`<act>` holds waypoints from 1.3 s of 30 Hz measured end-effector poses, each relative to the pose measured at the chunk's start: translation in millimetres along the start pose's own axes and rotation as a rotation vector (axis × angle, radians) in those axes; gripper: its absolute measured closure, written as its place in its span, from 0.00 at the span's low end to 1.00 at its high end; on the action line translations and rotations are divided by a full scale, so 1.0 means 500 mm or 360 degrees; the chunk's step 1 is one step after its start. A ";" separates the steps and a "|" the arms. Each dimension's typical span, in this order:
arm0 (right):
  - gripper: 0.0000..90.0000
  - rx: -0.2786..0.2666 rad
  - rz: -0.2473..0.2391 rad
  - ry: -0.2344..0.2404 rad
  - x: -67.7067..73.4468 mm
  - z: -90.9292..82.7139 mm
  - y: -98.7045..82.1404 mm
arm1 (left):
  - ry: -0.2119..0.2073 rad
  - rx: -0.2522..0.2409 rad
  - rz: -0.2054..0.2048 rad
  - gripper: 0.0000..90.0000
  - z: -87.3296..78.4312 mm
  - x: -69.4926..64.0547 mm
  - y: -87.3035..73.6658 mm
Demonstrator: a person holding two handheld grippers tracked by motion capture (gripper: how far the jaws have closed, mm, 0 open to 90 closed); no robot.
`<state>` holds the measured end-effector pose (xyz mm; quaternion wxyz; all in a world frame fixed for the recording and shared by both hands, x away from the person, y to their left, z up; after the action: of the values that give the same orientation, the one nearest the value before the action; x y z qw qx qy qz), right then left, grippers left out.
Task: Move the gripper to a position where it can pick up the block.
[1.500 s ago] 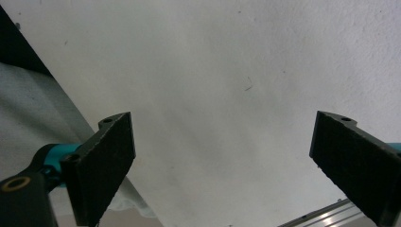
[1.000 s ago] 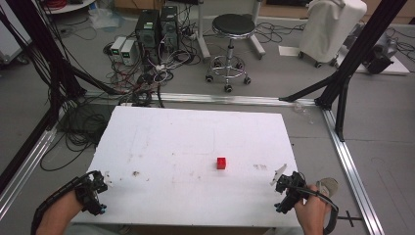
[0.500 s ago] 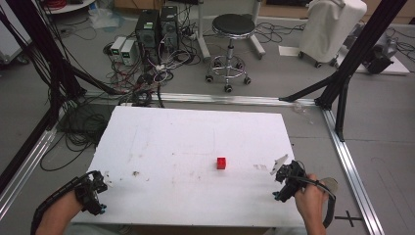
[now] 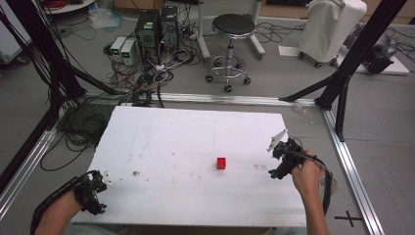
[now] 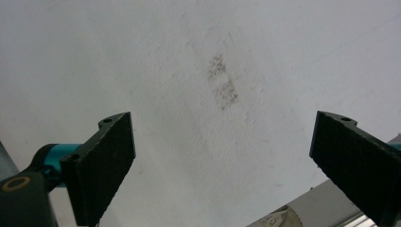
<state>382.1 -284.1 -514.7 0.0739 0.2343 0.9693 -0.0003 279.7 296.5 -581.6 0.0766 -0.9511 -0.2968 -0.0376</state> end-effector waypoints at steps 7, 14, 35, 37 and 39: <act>0.08 -0.0049 -0.0054 -0.0022 -0.025 -0.048 0.052 | -0.0004 -0.0004 0.0003 0.27 0.001 -0.001 0.001; 0.08 -0.0026 -0.0151 0.0007 -0.030 -0.063 0.108 | -0.0019 -0.0031 0.0004 0.27 0.002 -0.002 0.005; 0.08 0.0138 -0.0443 0.0054 0.002 -0.015 0.234 | -0.0006 -0.0038 0.0009 0.27 -0.003 -0.001 0.008; 0.08 0.0151 -0.0463 0.0060 0.005 -0.011 0.236 | -0.0010 -0.0040 0.0011 0.27 -0.002 -0.002 0.009; 0.08 0.0182 -0.0494 0.0057 0.009 0.003 0.244 | -0.0007 -0.0039 0.0014 0.27 -0.002 -0.002 0.010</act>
<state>433.9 -173.4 -512.5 0.0423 0.0856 0.9935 -0.0626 281.4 291.8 -581.3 0.0643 -0.9534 -0.2923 -0.0388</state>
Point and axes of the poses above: each handheld gripper's, and its own axes: z roughly forward along the jaws, y roughly out of its top, x roughly to its left, the point moved 9 cm from there along z, roughly forward along the jaws, and after that the axes turned 14 degrees about x, right-handed, at the moved point
